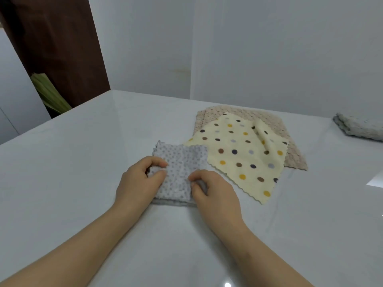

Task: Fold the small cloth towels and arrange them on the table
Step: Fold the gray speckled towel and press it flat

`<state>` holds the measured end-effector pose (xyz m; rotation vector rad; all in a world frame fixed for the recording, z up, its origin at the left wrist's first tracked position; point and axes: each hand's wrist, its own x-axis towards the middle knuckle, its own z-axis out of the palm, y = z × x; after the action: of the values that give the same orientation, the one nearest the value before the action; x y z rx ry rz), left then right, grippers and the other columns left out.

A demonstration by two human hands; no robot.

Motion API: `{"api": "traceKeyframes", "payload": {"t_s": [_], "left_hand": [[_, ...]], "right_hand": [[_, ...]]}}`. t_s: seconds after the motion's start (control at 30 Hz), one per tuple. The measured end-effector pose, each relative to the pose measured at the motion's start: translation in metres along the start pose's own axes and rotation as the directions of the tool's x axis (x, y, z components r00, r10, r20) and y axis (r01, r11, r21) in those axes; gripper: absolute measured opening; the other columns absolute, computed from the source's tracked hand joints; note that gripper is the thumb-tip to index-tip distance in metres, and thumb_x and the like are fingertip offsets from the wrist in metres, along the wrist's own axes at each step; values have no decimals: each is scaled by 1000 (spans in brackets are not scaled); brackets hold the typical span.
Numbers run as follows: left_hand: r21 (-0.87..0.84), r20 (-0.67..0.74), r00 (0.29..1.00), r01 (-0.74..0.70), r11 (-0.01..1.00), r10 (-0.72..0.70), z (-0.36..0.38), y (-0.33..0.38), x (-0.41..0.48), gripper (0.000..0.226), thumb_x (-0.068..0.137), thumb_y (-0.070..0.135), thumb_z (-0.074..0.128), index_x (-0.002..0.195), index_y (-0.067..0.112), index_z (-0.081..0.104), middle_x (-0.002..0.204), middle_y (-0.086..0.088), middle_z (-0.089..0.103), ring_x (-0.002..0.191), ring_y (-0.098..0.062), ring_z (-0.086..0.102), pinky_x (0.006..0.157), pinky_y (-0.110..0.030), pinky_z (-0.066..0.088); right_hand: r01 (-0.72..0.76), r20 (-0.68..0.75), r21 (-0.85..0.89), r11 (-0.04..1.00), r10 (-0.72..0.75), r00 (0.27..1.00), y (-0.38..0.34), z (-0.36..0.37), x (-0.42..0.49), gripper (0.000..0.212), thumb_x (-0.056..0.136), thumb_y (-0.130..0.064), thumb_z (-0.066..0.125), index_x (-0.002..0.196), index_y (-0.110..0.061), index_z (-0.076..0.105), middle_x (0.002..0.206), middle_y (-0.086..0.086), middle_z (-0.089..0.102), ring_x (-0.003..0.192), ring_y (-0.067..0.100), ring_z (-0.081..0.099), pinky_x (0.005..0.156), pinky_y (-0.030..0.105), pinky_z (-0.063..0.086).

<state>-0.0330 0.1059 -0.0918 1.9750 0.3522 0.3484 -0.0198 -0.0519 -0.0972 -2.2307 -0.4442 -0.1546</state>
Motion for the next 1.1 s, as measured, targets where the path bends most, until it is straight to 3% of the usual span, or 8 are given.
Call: {"api": "traceKeyframes", "payload": {"t_s": [0.13, 0.23, 0.43, 0.6, 0.67, 0.77, 0.97, 1.1], "left_hand": [[-11, 20, 999, 48, 999, -48, -1, 6, 0, 17, 64, 37, 55, 75, 45, 64, 86, -3, 69, 83, -30, 61, 78, -43, 50], [4, 81, 990, 117, 993, -117, -6, 10, -1, 13, 69, 35, 61, 72, 47, 65, 89, -12, 69, 80, -36, 60, 72, -38, 49], [12, 292, 919, 274, 962, -266, -17, 31, 13, 20, 62, 34, 58, 69, 52, 65, 93, 8, 67, 87, -21, 61, 83, -33, 49], [-16, 363, 881, 332, 943, -303, -28, 43, 22, 19, 66, 28, 63, 71, 46, 68, 99, 4, 66, 92, -20, 62, 89, -37, 50], [-49, 389, 868, 353, 934, -308, -30, 47, 26, 22, 80, 13, 66, 77, 35, 68, 101, -2, 65, 89, -18, 61, 83, -28, 52], [-95, 450, 839, 384, 919, -304, -30, 57, 39, 24, 88, 1, 56, 81, 22, 65, 90, -4, 63, 77, -12, 58, 59, -9, 48], [-61, 576, 782, 330, 942, -237, -2, 86, 65, 23, 90, 5, 54, 85, 25, 64, 94, -3, 63, 83, -11, 59, 69, -13, 49], [37, 587, 794, 166, 985, -156, 37, 106, 97, 22, 89, 11, 56, 92, 33, 59, 95, -1, 59, 87, -12, 56, 78, -23, 48]], "right_hand": [[-115, 32, 150, 982, 111, 993, 1, -4, 4, 21, 88, -16, 51, 81, -35, 55, 81, -15, 56, 82, 0, 51, 68, 8, 39], [-199, 106, 153, 968, 185, 977, -6, -9, 1, 32, 88, -15, 51, 74, -44, 47, 82, -17, 56, 87, -1, 52, 69, 8, 39], [-387, 231, 154, 909, 348, 909, -17, -20, 13, 25, 90, -18, 50, 84, -42, 50, 88, -20, 54, 75, -4, 50, 65, 9, 37], [-471, 267, 162, 867, 421, 867, -30, -32, 24, 18, 89, -14, 51, 96, -30, 57, 93, -16, 56, 74, -1, 48, 65, 10, 36], [-473, 245, 177, 863, 427, 870, -39, -39, 29, 19, 89, -13, 52, 91, -30, 58, 96, -13, 59, 79, 1, 51, 71, 11, 39], [-507, 211, 222, 833, 467, 859, -46, -56, 38, 20, 89, -13, 52, 85, -31, 61, 92, -9, 64, 71, 6, 54, 68, 16, 44], [-501, 126, 227, 835, 485, 865, -32, -92, 58, 21, 88, -11, 53, 84, -29, 63, 84, -17, 61, 74, 4, 54, 68, 13, 41], [-494, 67, 158, 855, 490, 869, -6, -118, 92, 16, 89, -15, 51, 93, -26, 62, 83, -17, 58, 75, 6, 55, 65, 19, 45]]}}
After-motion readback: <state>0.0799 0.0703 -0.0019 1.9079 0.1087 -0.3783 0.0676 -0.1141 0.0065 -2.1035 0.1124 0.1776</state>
